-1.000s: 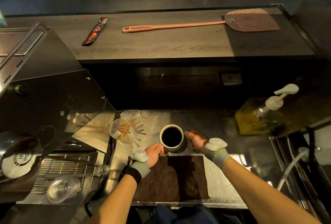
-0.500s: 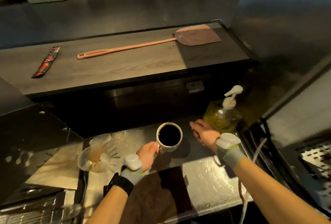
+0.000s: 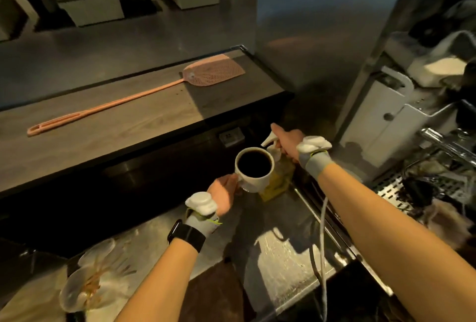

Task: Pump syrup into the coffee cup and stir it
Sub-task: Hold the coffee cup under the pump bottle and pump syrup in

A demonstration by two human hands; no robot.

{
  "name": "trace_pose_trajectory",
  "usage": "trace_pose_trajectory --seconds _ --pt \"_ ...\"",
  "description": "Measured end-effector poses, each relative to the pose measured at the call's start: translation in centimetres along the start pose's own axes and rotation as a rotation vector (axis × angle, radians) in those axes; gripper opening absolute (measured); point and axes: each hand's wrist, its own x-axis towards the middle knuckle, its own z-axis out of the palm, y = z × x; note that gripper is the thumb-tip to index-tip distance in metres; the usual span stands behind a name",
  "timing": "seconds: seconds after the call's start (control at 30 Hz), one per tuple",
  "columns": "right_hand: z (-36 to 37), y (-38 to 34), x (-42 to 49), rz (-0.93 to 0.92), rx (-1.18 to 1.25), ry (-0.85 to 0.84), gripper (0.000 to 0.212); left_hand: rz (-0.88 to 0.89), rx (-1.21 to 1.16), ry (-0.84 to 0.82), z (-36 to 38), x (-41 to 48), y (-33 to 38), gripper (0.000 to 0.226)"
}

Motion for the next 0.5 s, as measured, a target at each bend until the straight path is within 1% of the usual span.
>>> trace_pose_trajectory --seconds 0.1,0.27,0.5 --pt "0.2 0.2 0.4 -0.004 -0.015 -0.040 0.057 0.016 -0.020 -0.002 0.6 0.5 0.2 0.040" --pt "0.2 0.6 0.2 0.001 0.081 -0.071 0.055 0.009 -0.057 0.022 1.1 1.1 0.8 0.040" --pt "0.7 1.1 0.6 0.013 0.067 -0.081 0.056 0.007 -0.071 0.038 0.6 1.4 0.6 0.040"
